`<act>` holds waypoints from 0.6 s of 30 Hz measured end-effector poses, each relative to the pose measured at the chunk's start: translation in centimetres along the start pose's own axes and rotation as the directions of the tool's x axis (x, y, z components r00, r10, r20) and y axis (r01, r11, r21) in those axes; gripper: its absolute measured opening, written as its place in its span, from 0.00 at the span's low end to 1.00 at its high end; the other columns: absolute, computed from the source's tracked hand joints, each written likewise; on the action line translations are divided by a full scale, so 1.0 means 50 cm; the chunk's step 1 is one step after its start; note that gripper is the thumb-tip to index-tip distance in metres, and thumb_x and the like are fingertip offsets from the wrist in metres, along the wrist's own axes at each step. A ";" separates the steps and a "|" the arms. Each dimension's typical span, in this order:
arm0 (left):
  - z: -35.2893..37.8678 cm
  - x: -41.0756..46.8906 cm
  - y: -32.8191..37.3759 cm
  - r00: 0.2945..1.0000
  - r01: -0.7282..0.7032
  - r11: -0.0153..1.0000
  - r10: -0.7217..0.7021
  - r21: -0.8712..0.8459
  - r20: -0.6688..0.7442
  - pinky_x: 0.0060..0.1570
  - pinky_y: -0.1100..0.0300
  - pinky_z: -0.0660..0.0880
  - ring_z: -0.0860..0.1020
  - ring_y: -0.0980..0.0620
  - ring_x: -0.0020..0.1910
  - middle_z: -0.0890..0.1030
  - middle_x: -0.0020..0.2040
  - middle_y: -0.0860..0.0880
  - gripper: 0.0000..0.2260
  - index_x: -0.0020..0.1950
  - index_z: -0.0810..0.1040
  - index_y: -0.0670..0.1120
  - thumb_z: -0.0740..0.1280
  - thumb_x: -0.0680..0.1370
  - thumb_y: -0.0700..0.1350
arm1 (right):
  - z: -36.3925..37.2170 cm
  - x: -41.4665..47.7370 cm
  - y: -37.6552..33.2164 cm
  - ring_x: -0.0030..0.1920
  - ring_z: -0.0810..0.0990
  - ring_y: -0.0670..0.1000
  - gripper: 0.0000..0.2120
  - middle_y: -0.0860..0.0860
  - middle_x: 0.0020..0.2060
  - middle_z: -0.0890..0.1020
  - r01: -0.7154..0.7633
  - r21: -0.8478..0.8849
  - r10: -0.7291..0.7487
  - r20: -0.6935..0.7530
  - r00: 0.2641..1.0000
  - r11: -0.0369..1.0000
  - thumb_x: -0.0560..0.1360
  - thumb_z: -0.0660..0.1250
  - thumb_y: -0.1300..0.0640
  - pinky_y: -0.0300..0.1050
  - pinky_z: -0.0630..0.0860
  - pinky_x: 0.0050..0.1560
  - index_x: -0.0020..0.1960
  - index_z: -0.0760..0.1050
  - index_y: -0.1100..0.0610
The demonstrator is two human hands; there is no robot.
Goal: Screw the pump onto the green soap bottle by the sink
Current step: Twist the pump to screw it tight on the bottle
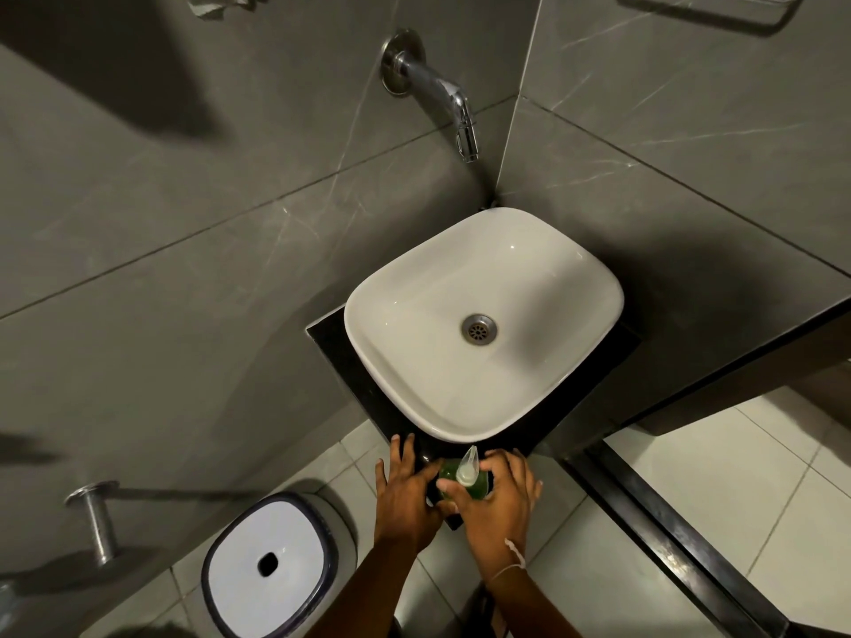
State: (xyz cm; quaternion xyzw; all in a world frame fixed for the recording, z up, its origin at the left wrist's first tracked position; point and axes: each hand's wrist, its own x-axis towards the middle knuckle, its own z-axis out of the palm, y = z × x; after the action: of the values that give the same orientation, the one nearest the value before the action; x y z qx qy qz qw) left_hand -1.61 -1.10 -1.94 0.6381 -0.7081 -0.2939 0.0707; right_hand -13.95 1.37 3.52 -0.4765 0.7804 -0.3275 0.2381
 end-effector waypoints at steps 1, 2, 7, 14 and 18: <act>0.000 0.000 0.000 1.000 -0.002 1.000 0.002 0.004 0.002 0.76 0.41 0.42 0.37 0.47 0.77 0.47 0.80 0.48 0.26 0.68 0.69 0.60 0.70 0.70 0.58 | -0.001 -0.001 0.004 0.70 0.65 0.54 0.20 0.44 0.57 0.76 0.005 0.014 -0.005 0.012 1.000 1.000 0.58 0.80 0.46 0.69 0.49 0.73 0.46 0.79 0.48; 0.001 0.000 -0.001 1.000 -0.006 1.000 0.006 0.008 0.004 0.76 0.41 0.41 0.36 0.47 0.77 0.47 0.80 0.48 0.27 0.68 0.69 0.60 0.69 0.70 0.59 | -0.003 -0.002 0.009 0.71 0.63 0.52 0.20 0.41 0.59 0.74 0.017 0.026 -0.017 0.033 0.999 1.000 0.59 0.80 0.47 0.69 0.45 0.73 0.50 0.80 0.47; 0.005 0.001 -0.002 1.000 -0.013 1.000 0.013 0.006 -0.004 0.74 0.42 0.38 0.34 0.50 0.76 0.48 0.80 0.48 0.30 0.69 0.68 0.61 0.71 0.68 0.62 | -0.011 0.004 0.014 0.73 0.64 0.56 0.16 0.42 0.56 0.77 0.016 -0.010 -0.016 0.013 1.000 1.000 0.59 0.81 0.52 0.70 0.44 0.73 0.46 0.83 0.50; 0.005 -0.002 -0.002 1.000 -0.015 1.000 0.015 0.022 -0.012 0.75 0.41 0.39 0.33 0.50 0.75 0.47 0.80 0.48 0.27 0.68 0.69 0.61 0.69 0.70 0.61 | -0.009 -0.006 0.013 0.78 0.48 0.52 0.24 0.42 0.72 0.66 -0.008 0.019 0.007 0.077 0.997 1.000 0.63 0.78 0.47 0.69 0.35 0.71 0.58 0.79 0.42; -0.001 -0.001 0.004 1.000 -0.008 1.000 0.008 0.023 0.005 0.74 0.41 0.37 0.35 0.48 0.77 0.47 0.80 0.48 0.29 0.69 0.68 0.62 0.70 0.69 0.62 | -0.009 -0.001 0.011 0.77 0.54 0.55 0.17 0.44 0.68 0.73 -0.017 0.026 0.015 0.064 0.998 1.000 0.63 0.79 0.53 0.69 0.38 0.73 0.50 0.83 0.44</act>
State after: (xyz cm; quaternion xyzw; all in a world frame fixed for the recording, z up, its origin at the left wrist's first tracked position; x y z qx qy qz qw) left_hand -1.73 -1.06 -1.79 0.6354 -0.7140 -0.2872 0.0628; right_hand -14.56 1.73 3.41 -0.4772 0.7719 -0.3205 0.2717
